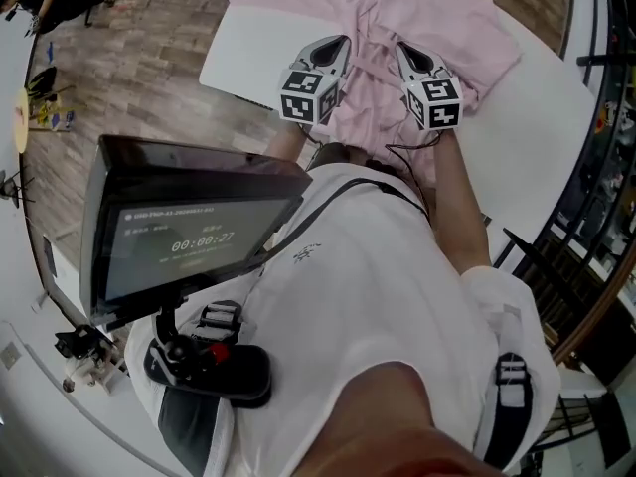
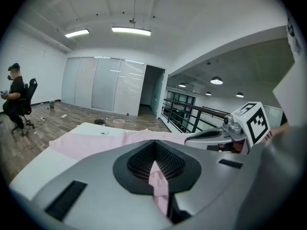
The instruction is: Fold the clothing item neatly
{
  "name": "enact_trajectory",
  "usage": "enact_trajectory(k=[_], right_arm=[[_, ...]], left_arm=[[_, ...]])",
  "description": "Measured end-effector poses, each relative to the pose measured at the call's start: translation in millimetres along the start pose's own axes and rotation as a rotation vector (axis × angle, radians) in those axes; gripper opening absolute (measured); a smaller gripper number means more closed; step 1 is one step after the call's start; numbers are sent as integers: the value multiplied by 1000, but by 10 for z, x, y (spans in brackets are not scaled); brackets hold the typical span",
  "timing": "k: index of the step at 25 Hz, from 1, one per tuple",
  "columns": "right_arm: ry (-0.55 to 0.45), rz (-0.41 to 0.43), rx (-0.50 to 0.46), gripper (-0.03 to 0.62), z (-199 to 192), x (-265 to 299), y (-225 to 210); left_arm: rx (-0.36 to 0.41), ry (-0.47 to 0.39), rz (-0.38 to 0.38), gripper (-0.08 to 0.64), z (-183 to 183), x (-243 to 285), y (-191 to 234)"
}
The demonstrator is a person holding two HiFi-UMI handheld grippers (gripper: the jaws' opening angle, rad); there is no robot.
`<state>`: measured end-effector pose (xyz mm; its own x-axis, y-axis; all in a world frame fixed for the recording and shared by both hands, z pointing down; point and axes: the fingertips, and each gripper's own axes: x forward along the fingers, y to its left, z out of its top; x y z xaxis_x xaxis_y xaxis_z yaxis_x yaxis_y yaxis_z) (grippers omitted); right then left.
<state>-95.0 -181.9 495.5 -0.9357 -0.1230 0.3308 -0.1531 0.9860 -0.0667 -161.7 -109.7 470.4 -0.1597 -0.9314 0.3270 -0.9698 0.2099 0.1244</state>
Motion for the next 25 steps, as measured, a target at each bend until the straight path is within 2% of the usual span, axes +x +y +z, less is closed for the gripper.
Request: enact_trajectory(k=[6, 11, 15, 19, 25], right_arm=[[-28, 105, 28, 5, 122, 53, 331], [-12, 141, 18, 5, 101, 6, 466], [-27, 143, 20, 5, 127, -84, 470], [-35, 107, 48, 5, 70, -192, 399], [-32, 77, 73, 5, 177, 2, 575]], left_arm=[[-30, 0, 63, 2, 8, -48, 138], [-51, 11, 65, 2, -64, -40, 23], [-32, 8, 48, 2, -66, 27, -51], [-29, 10, 17, 2, -71, 69, -153], [-54, 23, -20, 2, -127, 31, 178]])
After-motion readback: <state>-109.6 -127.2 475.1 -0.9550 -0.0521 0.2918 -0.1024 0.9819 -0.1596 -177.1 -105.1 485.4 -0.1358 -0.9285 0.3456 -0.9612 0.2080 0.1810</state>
